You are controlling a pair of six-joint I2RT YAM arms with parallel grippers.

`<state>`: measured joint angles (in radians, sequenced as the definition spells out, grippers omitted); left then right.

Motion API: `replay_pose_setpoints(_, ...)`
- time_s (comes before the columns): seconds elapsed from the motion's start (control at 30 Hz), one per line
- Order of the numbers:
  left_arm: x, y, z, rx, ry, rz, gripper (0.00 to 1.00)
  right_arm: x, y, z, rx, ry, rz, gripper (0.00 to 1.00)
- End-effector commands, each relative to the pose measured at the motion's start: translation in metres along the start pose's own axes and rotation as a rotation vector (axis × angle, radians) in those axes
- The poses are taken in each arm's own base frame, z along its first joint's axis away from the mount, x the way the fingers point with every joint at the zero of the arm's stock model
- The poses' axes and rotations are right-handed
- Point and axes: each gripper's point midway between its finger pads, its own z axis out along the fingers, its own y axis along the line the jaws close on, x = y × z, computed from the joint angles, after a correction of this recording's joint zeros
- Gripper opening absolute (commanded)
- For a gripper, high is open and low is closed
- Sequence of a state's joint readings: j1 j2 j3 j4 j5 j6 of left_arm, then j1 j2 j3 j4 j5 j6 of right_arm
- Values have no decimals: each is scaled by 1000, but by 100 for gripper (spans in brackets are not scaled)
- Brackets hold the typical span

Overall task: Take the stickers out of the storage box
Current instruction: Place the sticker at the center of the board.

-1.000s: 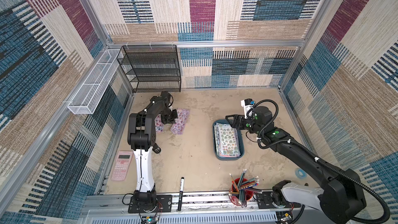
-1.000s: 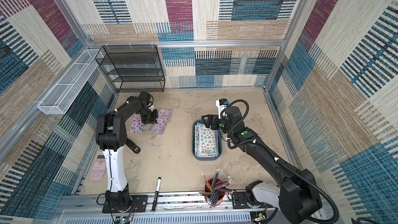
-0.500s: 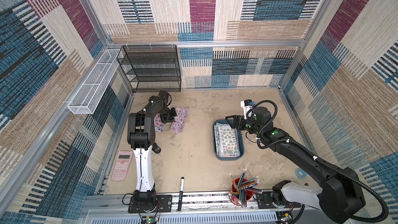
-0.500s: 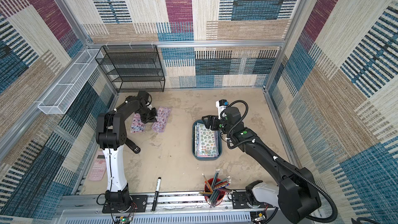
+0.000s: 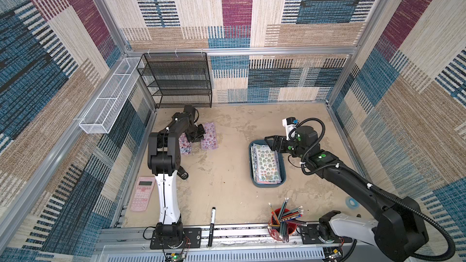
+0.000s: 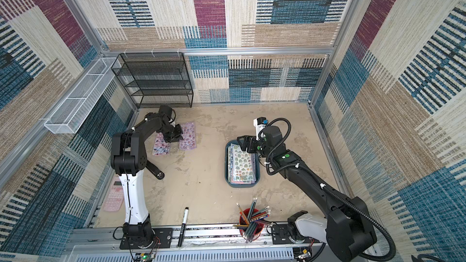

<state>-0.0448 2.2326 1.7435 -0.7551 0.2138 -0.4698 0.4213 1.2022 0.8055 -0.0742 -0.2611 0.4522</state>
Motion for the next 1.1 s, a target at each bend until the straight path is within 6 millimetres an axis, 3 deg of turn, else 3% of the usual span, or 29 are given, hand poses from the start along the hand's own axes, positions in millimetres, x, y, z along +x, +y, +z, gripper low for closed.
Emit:
replay_pose_setpoints(0.0,4,28,2,-136,1,-11,22,-3,0,-1,2,-15,-7,79)
replay_pose_setpoints(0.33,-8,15,-40,-120,-66,27,30,-8,3,-8,6,-33,-12,79)
replay_pose_setpoints(0.63,20,-5,-70,-28,-58,42,32,-9,5,-13,7,-29,-19,79)
replay_pose_setpoints(0.77,42,-25,-79,38,-52,75,22,-8,-13,-10,123,12,-28,61)
replay_pose_setpoints(0.87,66,-51,-86,52,-56,165,26,6,-27,-2,203,92,-45,23)
replay_pose_setpoints(0.9,73,-61,-89,59,-59,195,29,12,-30,0,227,119,-56,16)
replay_pose_setpoints(1.07,112,-111,-98,121,-72,319,36,48,-40,15,331,261,-117,10)
